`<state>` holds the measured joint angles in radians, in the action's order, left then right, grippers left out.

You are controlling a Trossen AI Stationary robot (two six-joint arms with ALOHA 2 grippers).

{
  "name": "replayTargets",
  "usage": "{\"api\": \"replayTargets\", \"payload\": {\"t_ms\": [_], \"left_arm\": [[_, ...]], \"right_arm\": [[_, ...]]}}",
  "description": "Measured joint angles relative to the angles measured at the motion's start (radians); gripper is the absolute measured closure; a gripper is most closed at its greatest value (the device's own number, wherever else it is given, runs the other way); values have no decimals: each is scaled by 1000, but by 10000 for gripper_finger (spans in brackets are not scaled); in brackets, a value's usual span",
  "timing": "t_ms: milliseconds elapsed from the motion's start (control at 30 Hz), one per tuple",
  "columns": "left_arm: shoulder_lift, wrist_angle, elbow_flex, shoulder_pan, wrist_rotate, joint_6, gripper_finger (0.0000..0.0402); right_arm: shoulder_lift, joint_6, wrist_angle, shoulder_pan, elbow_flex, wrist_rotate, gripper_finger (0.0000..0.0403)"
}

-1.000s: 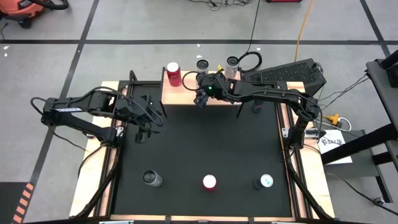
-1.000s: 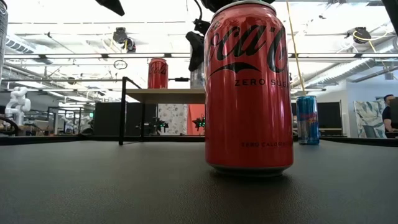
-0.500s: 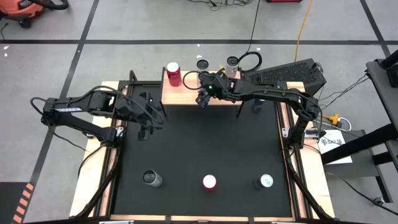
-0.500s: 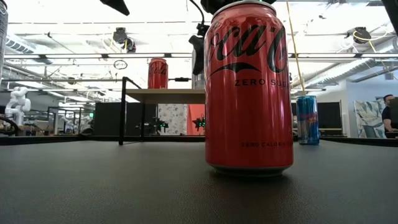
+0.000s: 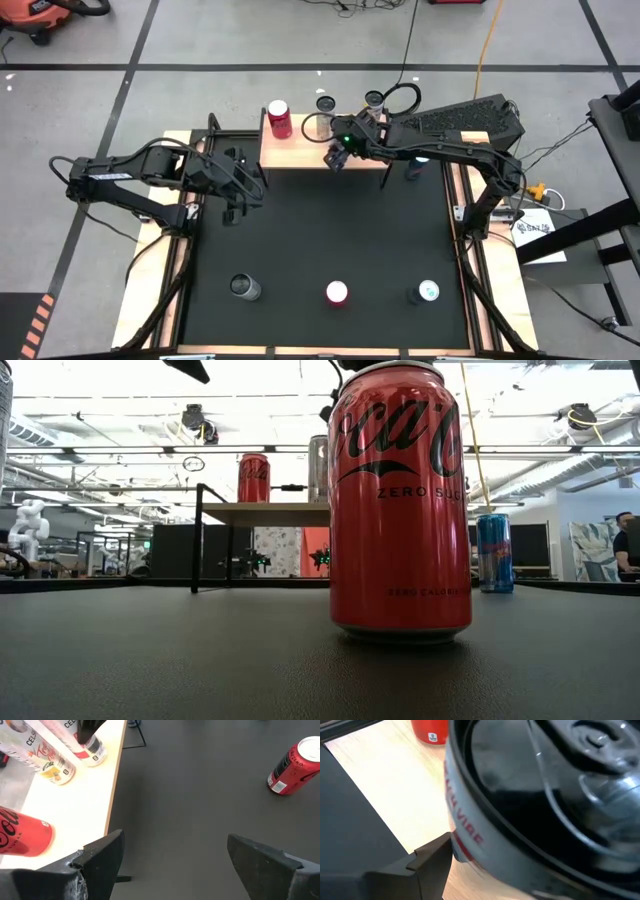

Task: Place canned beverage on shelf
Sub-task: Put the white pink soda can on the shelf aligned with the other white pink soda can

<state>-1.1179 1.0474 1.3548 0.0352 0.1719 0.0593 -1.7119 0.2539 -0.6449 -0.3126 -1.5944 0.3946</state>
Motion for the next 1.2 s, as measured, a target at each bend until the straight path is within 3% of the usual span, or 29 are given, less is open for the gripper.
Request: {"api": "replayTargets", "payload": {"t_ms": [433,1200], "left_arm": [[0,1,0,0,-2,0,47],[0,1,0,0,-2,0,47]], "right_arm": [[1,49,-101,0,-3,83,118],[52,73,-222,7,-1,17,118]]}}
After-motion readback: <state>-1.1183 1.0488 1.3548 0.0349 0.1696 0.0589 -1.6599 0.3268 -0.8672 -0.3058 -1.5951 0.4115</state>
